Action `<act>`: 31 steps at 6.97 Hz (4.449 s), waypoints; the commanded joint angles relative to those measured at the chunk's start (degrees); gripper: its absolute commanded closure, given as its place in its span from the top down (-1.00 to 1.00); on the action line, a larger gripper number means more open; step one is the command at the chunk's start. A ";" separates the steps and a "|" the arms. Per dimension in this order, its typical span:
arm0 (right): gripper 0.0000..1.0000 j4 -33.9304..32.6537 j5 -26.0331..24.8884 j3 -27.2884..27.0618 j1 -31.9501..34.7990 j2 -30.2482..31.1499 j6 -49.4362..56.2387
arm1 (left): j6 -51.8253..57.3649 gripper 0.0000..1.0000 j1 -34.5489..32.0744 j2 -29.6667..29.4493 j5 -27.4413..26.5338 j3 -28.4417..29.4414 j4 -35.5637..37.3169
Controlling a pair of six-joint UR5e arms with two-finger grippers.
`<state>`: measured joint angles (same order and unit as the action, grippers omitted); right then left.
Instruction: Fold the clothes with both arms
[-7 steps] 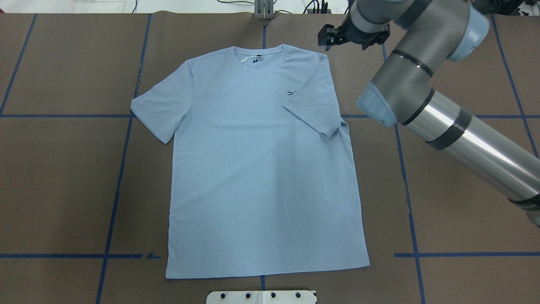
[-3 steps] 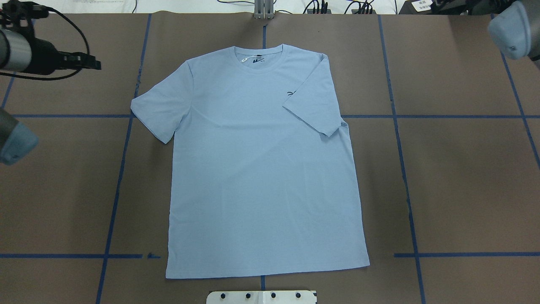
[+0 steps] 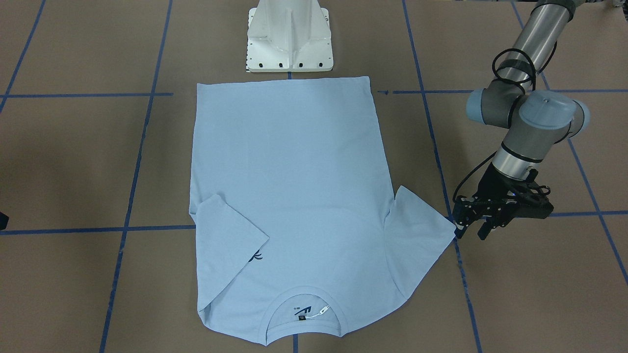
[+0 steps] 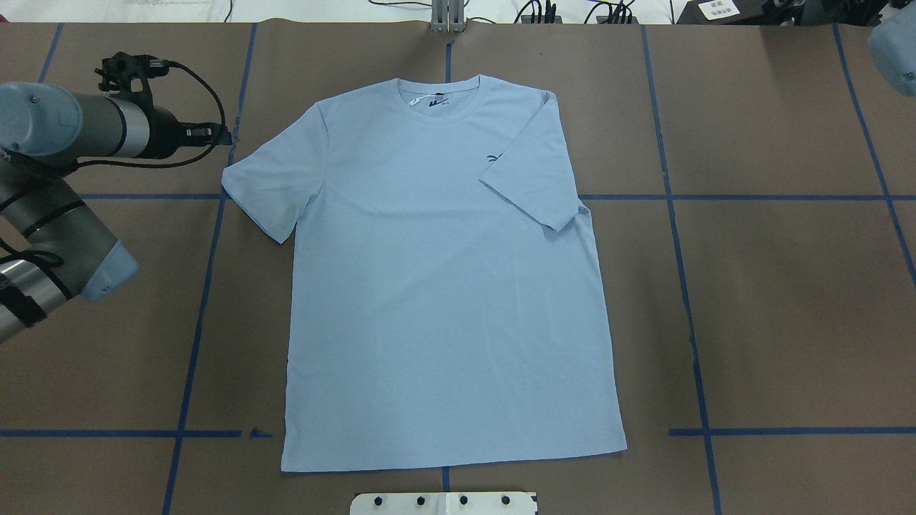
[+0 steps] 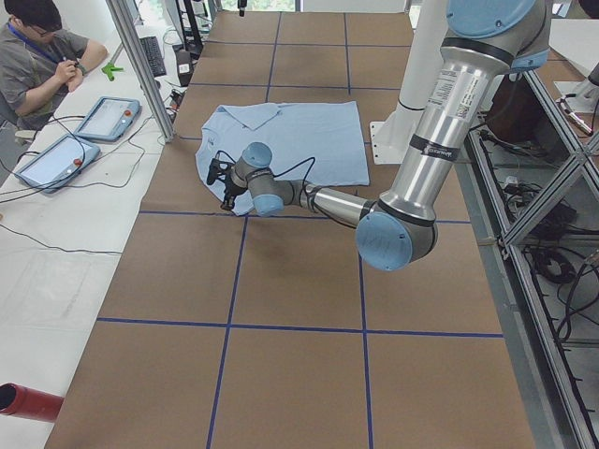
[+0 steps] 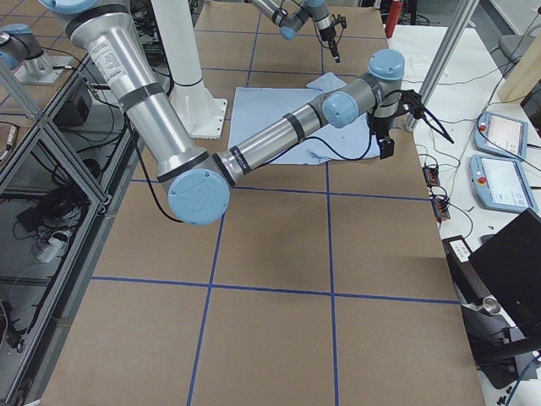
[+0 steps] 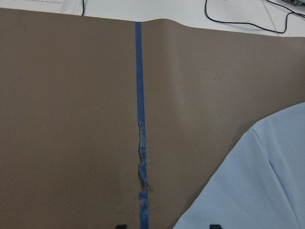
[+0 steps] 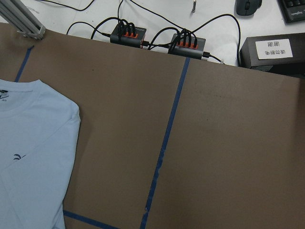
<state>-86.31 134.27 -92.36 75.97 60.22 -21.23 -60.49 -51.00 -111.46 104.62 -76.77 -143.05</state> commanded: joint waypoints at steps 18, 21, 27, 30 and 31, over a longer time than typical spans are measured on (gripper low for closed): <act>1.00 0.45 -0.76 -0.46 -0.03 2.26 -0.57 | -14.12 -1.00 11.45 -17.11 -7.59 -0.07 22.64; 1.00 0.45 -0.76 -0.37 -0.65 2.53 -0.66 | -14.58 0.62 11.54 -21.07 -8.38 5.58 22.37; 1.00 4.91 -17.03 -22.11 -21.40 15.33 -33.59 | -4.99 1.00 12.06 -6.24 -4.60 -19.36 22.37; 1.00 13.36 -43.12 -34.07 -48.28 27.00 -65.34 | -9.87 1.00 19.07 9.35 -5.82 -36.46 22.02; 0.97 13.37 -47.74 -38.21 -55.33 31.14 -72.13 | -15.30 1.00 23.80 13.34 -9.22 -40.27 21.93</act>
<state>-73.77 94.32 -125.23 30.41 86.01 -83.53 -70.43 -31.90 -103.94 98.21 -111.35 -120.95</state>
